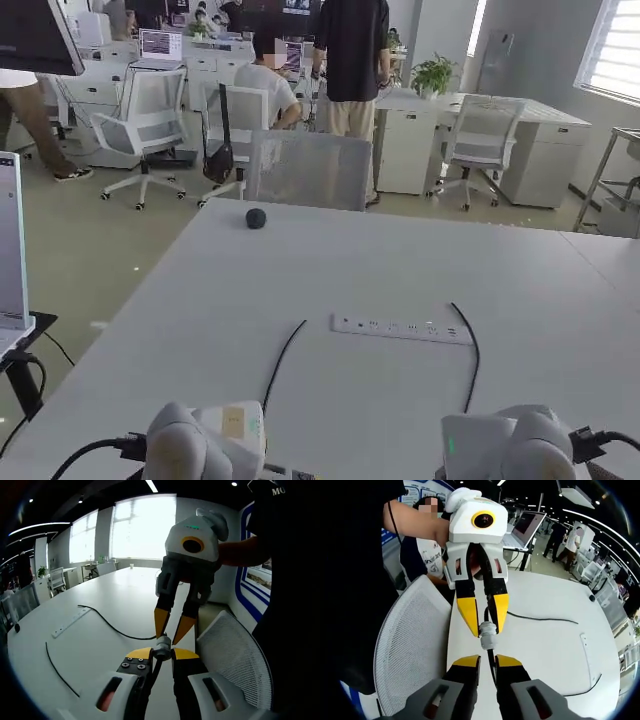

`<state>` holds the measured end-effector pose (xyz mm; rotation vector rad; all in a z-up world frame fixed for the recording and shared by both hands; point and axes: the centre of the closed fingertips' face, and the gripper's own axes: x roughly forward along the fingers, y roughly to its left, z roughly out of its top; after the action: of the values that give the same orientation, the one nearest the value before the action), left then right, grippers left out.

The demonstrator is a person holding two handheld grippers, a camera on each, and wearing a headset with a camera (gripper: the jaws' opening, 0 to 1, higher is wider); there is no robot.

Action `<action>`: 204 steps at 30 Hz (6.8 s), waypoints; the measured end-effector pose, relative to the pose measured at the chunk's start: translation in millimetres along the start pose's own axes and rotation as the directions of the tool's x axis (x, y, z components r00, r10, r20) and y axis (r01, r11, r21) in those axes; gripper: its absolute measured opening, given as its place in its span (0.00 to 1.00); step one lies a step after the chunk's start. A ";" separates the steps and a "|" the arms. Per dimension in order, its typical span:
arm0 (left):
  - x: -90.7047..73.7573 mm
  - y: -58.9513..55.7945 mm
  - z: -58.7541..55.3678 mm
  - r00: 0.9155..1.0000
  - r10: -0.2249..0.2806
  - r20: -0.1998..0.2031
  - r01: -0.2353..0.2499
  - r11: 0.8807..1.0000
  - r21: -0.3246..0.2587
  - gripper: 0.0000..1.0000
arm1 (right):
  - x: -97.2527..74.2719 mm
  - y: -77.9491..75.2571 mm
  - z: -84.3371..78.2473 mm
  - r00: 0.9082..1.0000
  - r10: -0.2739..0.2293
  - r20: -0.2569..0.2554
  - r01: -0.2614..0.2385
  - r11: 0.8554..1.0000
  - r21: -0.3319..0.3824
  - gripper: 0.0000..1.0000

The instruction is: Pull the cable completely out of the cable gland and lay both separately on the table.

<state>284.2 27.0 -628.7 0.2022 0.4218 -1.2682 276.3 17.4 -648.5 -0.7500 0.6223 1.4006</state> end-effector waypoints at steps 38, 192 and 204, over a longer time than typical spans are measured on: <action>-2.5 -2.7 6.9 1.000 -0.007 -0.016 0.006 0.999 -0.035 0.14 | -13.3 -8.5 -8.1 0.990 -0.126 0.061 0.112 0.974 0.198 0.00; -3.4 6.5 -5.8 0.995 0.053 -0.080 -0.057 0.997 -0.057 0.15 | -6.9 -11.6 -45.7 0.966 -0.258 -0.002 0.222 0.826 0.518 0.03; -1.6 4.5 -4.3 0.996 0.043 -0.074 -0.048 0.997 -0.066 0.15 | -6.8 -13.5 1.0 0.961 -0.275 0.019 0.256 0.916 0.308 0.17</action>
<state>287.3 31.3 -632.3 0.1998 0.5191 -1.2027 289.1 13.6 -641.3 -0.5204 0.6434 1.0433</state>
